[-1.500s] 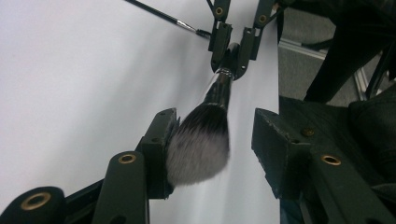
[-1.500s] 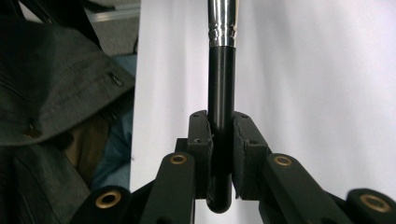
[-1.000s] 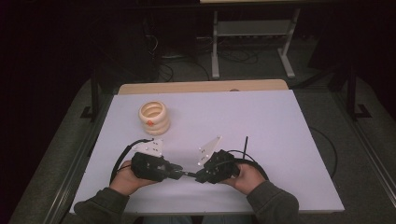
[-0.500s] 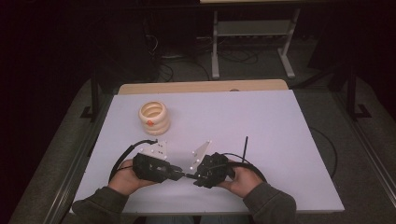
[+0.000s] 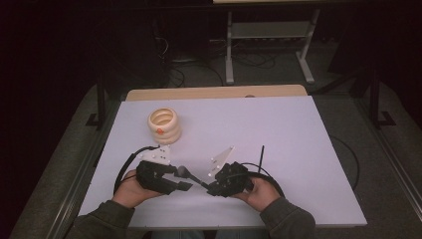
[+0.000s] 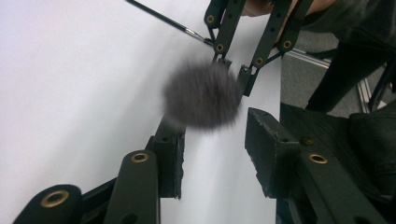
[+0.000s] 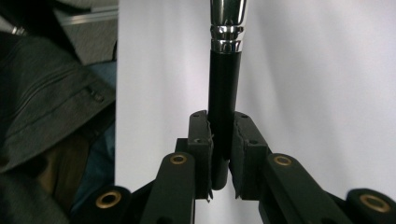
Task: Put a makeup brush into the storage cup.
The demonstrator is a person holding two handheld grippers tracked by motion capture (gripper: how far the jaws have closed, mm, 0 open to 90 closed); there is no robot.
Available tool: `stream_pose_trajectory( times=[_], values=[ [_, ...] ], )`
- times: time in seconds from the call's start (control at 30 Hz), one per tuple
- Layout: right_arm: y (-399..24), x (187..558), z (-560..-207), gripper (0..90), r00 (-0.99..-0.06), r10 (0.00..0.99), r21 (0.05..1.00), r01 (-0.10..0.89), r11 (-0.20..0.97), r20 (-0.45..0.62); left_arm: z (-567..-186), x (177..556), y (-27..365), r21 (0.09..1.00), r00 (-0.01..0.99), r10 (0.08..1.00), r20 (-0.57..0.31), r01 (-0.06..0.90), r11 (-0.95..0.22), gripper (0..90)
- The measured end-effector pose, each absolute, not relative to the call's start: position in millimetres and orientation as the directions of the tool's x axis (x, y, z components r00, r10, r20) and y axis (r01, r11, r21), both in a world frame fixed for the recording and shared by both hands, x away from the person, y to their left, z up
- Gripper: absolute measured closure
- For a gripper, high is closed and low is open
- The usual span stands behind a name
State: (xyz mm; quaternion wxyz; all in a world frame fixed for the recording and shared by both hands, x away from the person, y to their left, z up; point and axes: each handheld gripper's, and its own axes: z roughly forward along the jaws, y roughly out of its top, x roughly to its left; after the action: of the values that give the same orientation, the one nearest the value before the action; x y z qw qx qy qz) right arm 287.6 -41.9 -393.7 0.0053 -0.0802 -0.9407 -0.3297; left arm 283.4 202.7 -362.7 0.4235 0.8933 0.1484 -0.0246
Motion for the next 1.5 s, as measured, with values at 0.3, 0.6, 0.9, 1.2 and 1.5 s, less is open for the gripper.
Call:
stream_pose_trajectory(
  times=[0.3,0.6,0.9,1.2,1.5],
  values=[
    [-38.2,290.5,-386.5,78.4,-0.983,0.164,0.703,0.171,0.690,0.078,-357.5,284.6,193.7,0.785,0.954,0.255,-0.155,0.276,-0.555,62.2],
    [-35.8,290.3,-385.3,78.3,-0.977,0.194,0.736,0.194,0.648,0.087,-355.9,289.5,190.1,0.798,0.947,0.268,-0.178,0.298,-0.523,70.8],
    [-36.8,289.6,-385.1,76.6,-0.978,0.200,0.744,0.178,0.645,0.060,-357.0,293.6,188.8,0.794,0.936,0.258,-0.240,0.342,-0.503,77.1],
    [-53.4,294.5,-386.8,59.9,-0.963,0.253,0.753,0.235,0.614,0.095,-354.9,295.9,189.5,0.776,0.930,0.286,-0.232,0.354,-0.521,77.2],
    [-73.8,297.3,-388.1,54.6,-0.944,0.310,0.763,0.284,0.581,0.115,-353.6,302.1,191.1,0.758,0.928,0.319,-0.193,0.348,-0.551,77.2]
  ],
)
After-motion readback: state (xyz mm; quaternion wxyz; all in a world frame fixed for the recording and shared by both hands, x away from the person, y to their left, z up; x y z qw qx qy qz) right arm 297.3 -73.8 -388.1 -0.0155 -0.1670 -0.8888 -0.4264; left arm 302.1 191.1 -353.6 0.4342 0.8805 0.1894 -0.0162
